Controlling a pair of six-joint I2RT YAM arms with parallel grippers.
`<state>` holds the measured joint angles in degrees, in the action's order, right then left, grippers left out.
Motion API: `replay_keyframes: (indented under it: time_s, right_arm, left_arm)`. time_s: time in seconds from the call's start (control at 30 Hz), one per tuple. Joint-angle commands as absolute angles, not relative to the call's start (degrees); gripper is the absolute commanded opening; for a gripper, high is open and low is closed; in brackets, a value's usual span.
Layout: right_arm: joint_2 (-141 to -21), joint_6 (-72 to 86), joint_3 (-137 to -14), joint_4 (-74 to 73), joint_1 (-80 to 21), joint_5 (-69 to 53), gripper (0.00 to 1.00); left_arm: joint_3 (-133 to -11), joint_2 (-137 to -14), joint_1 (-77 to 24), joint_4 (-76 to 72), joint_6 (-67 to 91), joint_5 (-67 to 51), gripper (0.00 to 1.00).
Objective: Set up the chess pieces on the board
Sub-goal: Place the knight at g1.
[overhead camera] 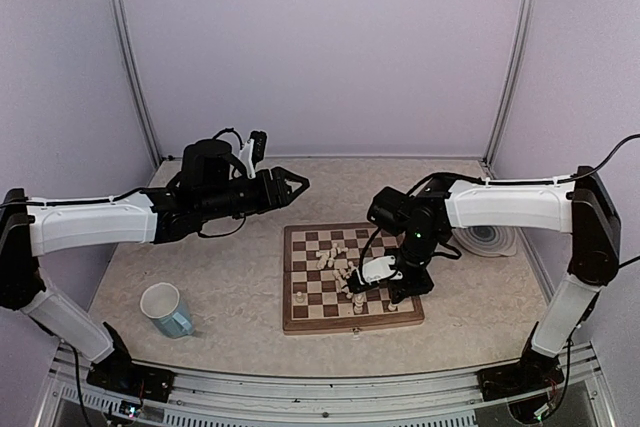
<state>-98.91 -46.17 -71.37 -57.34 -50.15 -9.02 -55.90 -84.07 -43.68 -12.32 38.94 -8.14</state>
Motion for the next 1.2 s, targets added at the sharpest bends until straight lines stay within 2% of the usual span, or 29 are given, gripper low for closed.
replay_keyframes:
  time_s: [0.0, 0.87, 1.03, 1.17]
  right_arm:
    - [-100.21, -45.75, -70.97, -56.82, -50.96, -9.42, 0.04]
    - [-98.88, -45.22, -71.98, -55.08, -51.7, -10.31, 0.28]
    - [-93.66, -45.21, -75.23, -55.71, -50.44, -14.01, 0.33]
    - [-91.45, -44.77, -78.61, -54.62, -44.89, -21.32, 0.33]
  left_arm:
    - [-56.56, -84.06, -43.42, -12.01, 38.23, -8.57, 0.62]
    - [-56.69, -85.51, -43.42, -11.64, 38.13, -9.93, 0.62]
    - [-60.26, -86.79, -44.07, -1.49, 32.84, -6.87, 0.61]
    - [-64.17, -90.1, -46.81, 9.36, 27.08, -1.59, 0.6]
